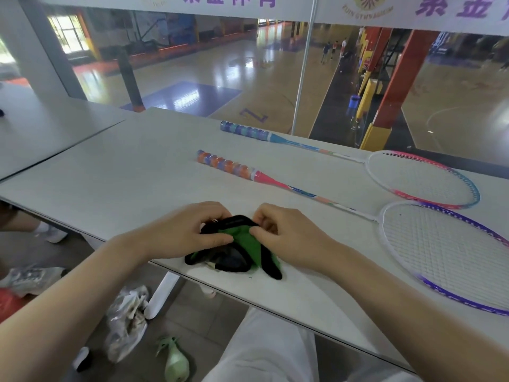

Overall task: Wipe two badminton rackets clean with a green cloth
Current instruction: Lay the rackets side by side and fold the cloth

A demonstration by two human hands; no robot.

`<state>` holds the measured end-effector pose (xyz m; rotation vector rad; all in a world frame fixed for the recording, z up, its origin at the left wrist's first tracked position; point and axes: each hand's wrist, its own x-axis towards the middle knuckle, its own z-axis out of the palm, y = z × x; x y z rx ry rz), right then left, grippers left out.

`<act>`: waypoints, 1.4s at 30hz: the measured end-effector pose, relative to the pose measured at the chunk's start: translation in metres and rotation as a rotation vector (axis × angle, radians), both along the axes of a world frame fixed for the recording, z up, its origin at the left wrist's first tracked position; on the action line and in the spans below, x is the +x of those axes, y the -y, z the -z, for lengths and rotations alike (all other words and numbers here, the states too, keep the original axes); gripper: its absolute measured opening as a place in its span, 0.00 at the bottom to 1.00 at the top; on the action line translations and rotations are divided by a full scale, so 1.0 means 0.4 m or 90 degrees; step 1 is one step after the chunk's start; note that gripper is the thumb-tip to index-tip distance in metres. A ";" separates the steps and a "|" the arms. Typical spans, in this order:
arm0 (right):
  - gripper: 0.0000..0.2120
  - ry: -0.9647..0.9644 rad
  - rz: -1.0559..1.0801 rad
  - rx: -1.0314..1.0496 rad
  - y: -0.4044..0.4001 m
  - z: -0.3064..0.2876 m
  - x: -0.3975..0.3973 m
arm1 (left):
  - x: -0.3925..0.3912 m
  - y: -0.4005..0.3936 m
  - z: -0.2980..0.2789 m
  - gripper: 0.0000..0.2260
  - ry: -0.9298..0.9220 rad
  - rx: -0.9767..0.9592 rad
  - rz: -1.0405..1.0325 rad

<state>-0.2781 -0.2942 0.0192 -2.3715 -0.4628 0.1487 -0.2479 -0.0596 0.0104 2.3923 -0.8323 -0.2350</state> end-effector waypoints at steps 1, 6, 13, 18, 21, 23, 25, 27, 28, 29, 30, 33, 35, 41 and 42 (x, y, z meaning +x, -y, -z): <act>0.03 0.004 0.015 0.020 0.001 -0.007 0.003 | -0.001 -0.007 0.000 0.16 0.004 -0.014 -0.012; 0.07 -0.031 0.065 0.152 0.009 -0.063 0.027 | -0.004 -0.034 0.005 0.13 -0.050 -0.086 -0.051; 0.09 0.054 0.059 0.151 0.009 -0.130 0.075 | 0.005 -0.021 -0.010 0.05 -0.010 -0.136 -0.075; 0.08 0.213 0.061 0.073 -0.005 -0.219 0.133 | 0.026 -0.001 -0.089 0.09 -0.050 -0.301 -0.095; 0.09 0.283 0.023 0.024 -0.035 -0.289 0.169 | 0.035 0.040 -0.141 0.12 -0.052 -0.356 -0.092; 0.09 0.311 -0.006 -0.016 -0.058 -0.332 0.185 | 0.036 0.077 -0.182 0.08 -0.052 -0.422 -0.108; 0.09 0.337 -0.028 -0.043 -0.077 -0.373 0.199 | 0.047 0.101 -0.226 0.08 -0.025 -0.488 -0.150; 0.08 0.357 -0.018 -0.047 -0.086 -0.416 0.204 | 0.064 0.104 -0.266 0.07 0.022 -0.520 -0.204; 0.09 0.344 -0.005 -0.055 -0.082 -0.435 0.203 | 0.073 0.100 -0.283 0.06 0.041 -0.526 -0.221; 0.12 0.303 -0.001 -0.071 -0.073 -0.451 0.205 | 0.082 0.096 -0.296 0.05 0.055 -0.526 -0.231; 0.15 0.231 -0.014 -0.090 -0.059 -0.461 0.203 | 0.090 0.091 -0.306 0.05 0.066 -0.524 -0.234; 0.16 0.035 -0.069 -0.164 -0.012 -0.460 0.198 | 0.099 0.080 -0.308 0.07 0.072 -0.509 -0.247; 0.11 0.042 -0.061 -0.174 0.007 -0.447 0.193 | 0.090 0.068 -0.293 0.07 0.049 -0.503 -0.257; 0.10 -0.065 -0.133 -0.080 0.002 -0.379 0.117 | -0.014 0.013 -0.205 0.04 -0.076 -0.480 -0.197; 0.09 -0.084 -0.149 -0.067 -0.003 -0.365 0.102 | -0.038 -0.001 -0.188 0.06 -0.093 -0.466 -0.193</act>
